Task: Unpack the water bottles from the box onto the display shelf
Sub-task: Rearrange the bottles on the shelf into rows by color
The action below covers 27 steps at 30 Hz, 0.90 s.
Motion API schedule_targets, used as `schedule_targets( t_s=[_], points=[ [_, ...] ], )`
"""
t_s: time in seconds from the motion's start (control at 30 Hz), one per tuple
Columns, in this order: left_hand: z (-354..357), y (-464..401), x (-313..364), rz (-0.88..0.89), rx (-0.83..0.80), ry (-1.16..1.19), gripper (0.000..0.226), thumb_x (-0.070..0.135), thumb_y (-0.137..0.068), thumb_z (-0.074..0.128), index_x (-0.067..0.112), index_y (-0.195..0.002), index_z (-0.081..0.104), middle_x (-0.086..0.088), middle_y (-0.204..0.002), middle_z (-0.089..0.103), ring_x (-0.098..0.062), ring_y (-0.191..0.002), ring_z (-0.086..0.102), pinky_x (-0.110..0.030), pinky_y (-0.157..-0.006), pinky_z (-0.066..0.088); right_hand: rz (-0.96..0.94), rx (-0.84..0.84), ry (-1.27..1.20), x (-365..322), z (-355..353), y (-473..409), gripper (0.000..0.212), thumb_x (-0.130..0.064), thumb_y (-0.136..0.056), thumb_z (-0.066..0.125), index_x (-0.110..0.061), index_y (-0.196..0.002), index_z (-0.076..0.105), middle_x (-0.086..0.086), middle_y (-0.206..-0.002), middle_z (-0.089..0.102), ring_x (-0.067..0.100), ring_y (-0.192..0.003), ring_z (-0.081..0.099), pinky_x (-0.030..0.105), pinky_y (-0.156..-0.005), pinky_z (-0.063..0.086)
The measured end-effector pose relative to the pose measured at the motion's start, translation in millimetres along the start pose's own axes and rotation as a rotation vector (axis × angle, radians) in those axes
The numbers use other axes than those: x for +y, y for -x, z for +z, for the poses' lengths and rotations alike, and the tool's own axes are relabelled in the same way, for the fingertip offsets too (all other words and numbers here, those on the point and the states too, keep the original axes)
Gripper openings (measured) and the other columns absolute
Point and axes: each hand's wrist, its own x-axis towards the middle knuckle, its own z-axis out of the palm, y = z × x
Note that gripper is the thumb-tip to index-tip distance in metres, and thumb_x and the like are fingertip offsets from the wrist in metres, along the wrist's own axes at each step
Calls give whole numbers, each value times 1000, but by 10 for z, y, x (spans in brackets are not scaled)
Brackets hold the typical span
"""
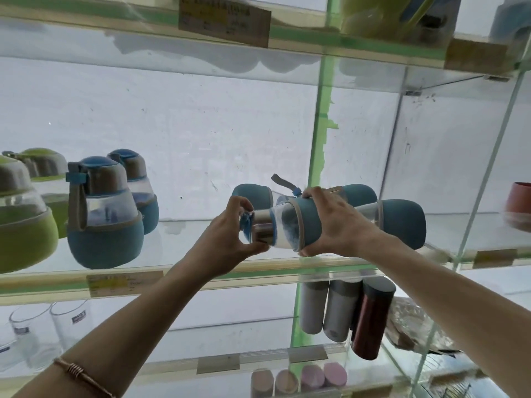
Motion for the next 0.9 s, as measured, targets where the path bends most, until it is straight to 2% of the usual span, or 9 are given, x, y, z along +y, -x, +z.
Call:
schedule_targets(
  t_s=[0.1,0.27,0.4,0.47,0.57,0.7,0.8,0.9],
  points=[
    [-89,28,-3,17,72,141,63,23,-68,84,22,-114,41,6,-112,54,-16,-100,58,-24,-84,51,-9,43,28,-86,21,66,107,-48,-59,84,-22,-144,25,-2,-135,38,17,-121,37,37,-97,42],
    [-278,62,57,-79,151,468,67,15,-70,82,27,-124,44,8,-124,54,-10,-115,51,-18,-87,47,-2,189,-72,-297,36,84,103,-53,-54,84,-27,-141,33,-5,-127,36,16,-120,39,37,-95,43],
    [-427,-16,90,-303,149,783,77,27,-62,80,17,-129,45,-7,-123,61,-21,-111,60,-36,-96,49,50,266,-174,-466,26,-11,100,-54,-52,85,-26,-136,38,-5,-124,35,17,-114,39,33,-93,40],
    [-493,-50,123,-367,109,876,65,27,-64,78,13,-121,50,-11,-117,64,-22,-106,63,-40,-96,51,79,299,-229,-551,46,-60,99,-55,-50,85,-23,-131,40,-4,-120,35,15,-109,40,31,-89,40],
    [-569,-97,157,-354,88,853,50,26,-70,78,13,-112,55,-10,-112,66,-21,-101,66,-36,-86,56,80,346,-280,-679,96,-118,95,-57,-49,86,-19,-125,42,-3,-114,37,14,-104,42,26,-82,41],
    [-711,-182,168,-321,89,769,48,28,-70,80,12,-111,59,-7,-105,70,-17,-92,70,-26,-69,57,77,358,-386,-810,203,-172,95,-55,-53,86,-17,-124,35,-2,-115,39,15,-102,47,32,-82,50],
    [-858,-261,160,-271,84,649,42,23,-70,82,16,-107,63,-4,-101,71,-16,-91,70,-25,-69,57,71,254,-562,-840,256,-185,86,-46,-61,85,-21,-126,34,-5,-115,44,13,-101,49,29,-79,47],
    [-1007,-319,125,-173,-13,483,40,18,-72,81,22,-108,64,0,-100,71,-11,-91,68,-18,-67,55,23,103,-714,-812,325,-210,74,-34,-69,82,-25,-128,39,-6,-115,53,13,-104,53,27,-80,52]
  ],
)
